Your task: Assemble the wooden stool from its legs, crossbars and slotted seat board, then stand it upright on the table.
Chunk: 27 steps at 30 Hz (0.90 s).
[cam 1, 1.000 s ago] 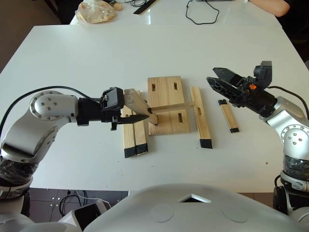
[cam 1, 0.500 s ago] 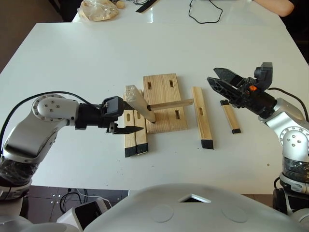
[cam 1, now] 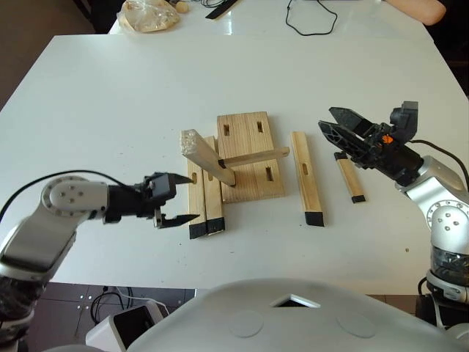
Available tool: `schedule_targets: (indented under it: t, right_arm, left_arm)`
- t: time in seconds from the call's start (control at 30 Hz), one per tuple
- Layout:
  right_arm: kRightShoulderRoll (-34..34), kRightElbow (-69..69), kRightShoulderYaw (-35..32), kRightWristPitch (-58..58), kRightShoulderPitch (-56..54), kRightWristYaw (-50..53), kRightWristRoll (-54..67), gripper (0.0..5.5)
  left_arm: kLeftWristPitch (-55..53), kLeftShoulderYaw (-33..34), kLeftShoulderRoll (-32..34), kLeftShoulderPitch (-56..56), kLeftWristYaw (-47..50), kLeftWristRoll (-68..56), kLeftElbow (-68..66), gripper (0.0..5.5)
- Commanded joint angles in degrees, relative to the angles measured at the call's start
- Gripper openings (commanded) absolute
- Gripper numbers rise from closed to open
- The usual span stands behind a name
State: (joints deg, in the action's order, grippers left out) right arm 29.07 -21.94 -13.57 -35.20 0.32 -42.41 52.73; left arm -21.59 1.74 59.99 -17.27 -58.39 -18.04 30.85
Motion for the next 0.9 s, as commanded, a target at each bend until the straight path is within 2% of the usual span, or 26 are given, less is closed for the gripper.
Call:
schedule_targets:
  t: [0.03,0.33,0.53,0.67,0.9]
  right_arm:
    - [-0.2,-1.8,-1.1,0.7,1.8,0.9,-0.2,3.24]
    - [0.2,-1.6,-0.6,1.1,1.3,1.5,-0.5,3.24]
    - [0.6,-1.3,-0.5,0.9,1.6,1.3,-0.6,3.24]
    - [0.7,-1.2,-0.4,0.8,1.4,1.5,-0.5,3.24]
    - [0.6,-1.8,-0.5,0.9,2.3,1.9,-0.7,3.24]
  left_arm:
    - [-4.8,2.6,-2.3,-4.3,5.8,1.0,6.3,4.19]
    - [-9.5,-2.6,-5.2,-3.9,12.7,5.7,9.2,4.19]
    - [-6.2,-4.8,-3.7,-5.9,13.1,11.8,6.6,4.19]
    - [-1.6,-4.0,-1.3,-6.8,11.7,14.7,0.4,4.19]
    - [5.0,1.0,2.1,-3.5,7.5,13.6,-10.0,4.19]
